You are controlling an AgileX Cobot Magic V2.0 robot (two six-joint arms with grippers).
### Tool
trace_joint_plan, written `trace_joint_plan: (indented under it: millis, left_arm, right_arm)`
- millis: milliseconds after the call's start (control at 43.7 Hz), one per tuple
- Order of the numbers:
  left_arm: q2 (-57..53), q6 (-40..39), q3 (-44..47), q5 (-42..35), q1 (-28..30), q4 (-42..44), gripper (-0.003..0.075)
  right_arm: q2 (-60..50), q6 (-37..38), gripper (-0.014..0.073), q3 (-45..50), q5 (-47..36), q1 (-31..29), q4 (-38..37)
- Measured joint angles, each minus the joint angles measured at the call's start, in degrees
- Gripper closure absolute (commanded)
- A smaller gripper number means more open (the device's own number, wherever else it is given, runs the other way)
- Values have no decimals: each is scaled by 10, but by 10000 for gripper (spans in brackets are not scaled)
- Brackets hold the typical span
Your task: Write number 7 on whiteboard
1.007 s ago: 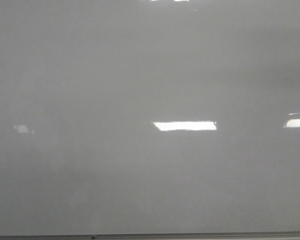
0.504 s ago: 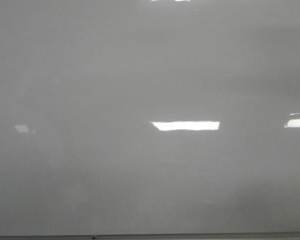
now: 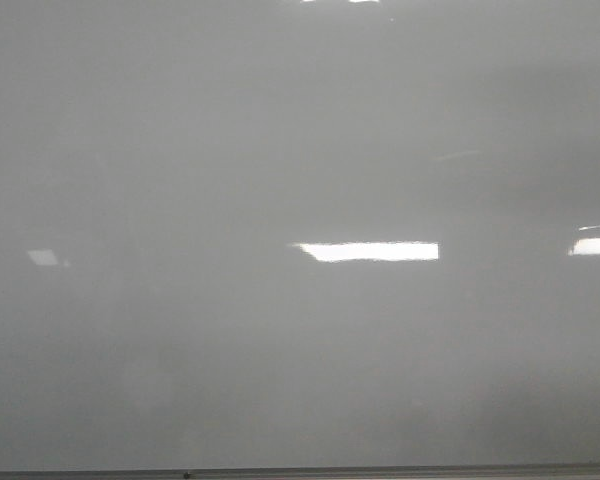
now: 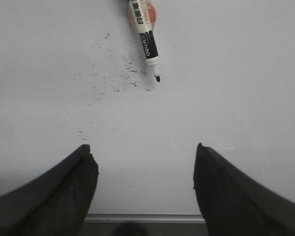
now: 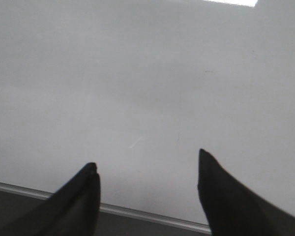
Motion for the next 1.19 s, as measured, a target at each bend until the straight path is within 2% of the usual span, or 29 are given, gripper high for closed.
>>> trace_joint_plan:
  millis: [298,984,1190]
  left_arm:
    - [102,-30,0,-109,0,-1,260]
    - [342,-35,-2,-381,0,-17,260]
    - [378,-35,-4,-424,0,-18,260]
  right_arm:
    - [0,0,66,0,0,0,0]
    - [0,0,66,0,0,0,0]
    - [0,0,66,0,0,0,0]
